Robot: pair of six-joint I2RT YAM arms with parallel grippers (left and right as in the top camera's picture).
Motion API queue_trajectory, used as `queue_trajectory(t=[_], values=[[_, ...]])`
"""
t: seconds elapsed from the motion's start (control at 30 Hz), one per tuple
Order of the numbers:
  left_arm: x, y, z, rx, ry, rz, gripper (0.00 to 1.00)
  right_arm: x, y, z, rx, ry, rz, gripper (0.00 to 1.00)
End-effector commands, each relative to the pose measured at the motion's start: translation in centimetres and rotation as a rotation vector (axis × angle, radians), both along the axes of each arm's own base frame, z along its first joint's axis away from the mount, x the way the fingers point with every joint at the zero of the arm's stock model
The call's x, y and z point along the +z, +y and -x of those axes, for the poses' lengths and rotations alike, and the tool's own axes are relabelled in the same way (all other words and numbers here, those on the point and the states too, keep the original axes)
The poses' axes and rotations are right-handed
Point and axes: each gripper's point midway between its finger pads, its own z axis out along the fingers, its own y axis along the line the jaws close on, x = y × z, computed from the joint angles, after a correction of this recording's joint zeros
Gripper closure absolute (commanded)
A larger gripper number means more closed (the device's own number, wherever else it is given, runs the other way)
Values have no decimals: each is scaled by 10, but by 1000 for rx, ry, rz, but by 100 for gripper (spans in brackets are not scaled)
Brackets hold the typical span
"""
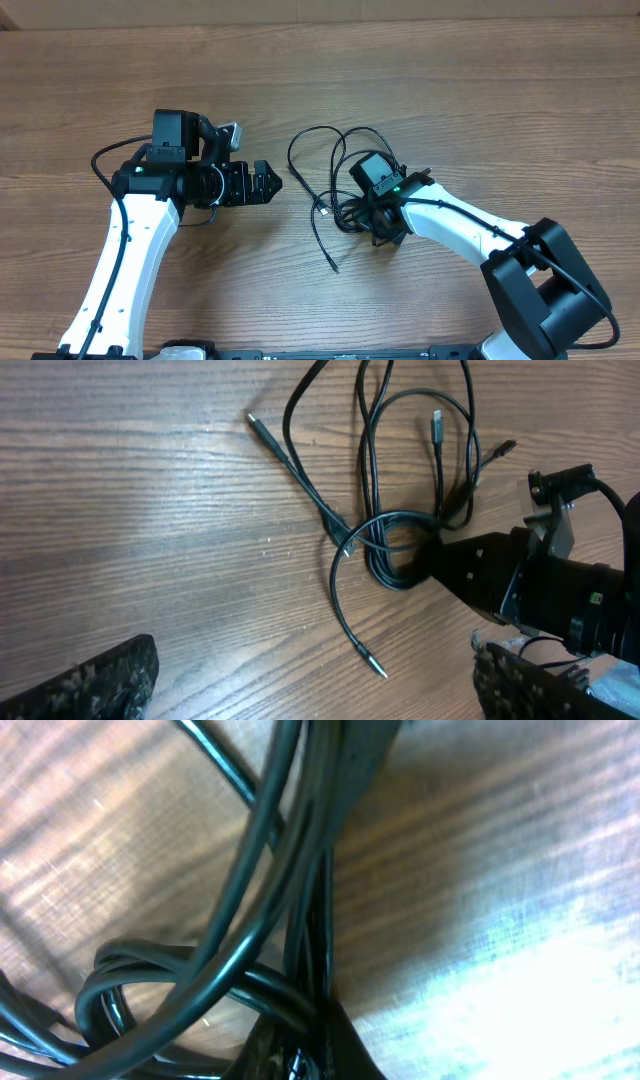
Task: Untangle cables
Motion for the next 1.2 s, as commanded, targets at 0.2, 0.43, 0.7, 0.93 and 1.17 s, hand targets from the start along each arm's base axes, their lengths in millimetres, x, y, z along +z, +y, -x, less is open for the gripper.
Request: queue_trajectory(t=[0.2, 0.43, 0.7, 0.93, 1.17], values=[[2, -9, 12, -115, -4, 27, 68, -10, -20, 57, 33, 237, 62, 96], [44, -55, 31, -399, -150, 331, 96, 58, -11, 53, 105, 134, -42, 96], [99, -95, 73, -698, -356, 668, 96, 177, 16, 51, 223, -61, -426, 96], [113, -121, 106, -930, -526, 653, 96, 232, 11, 48, 243, -181, -601, 96], [116, -128, 120, -1031, -640, 508, 96, 241, 7, 42, 218, -198, -657, 96]])
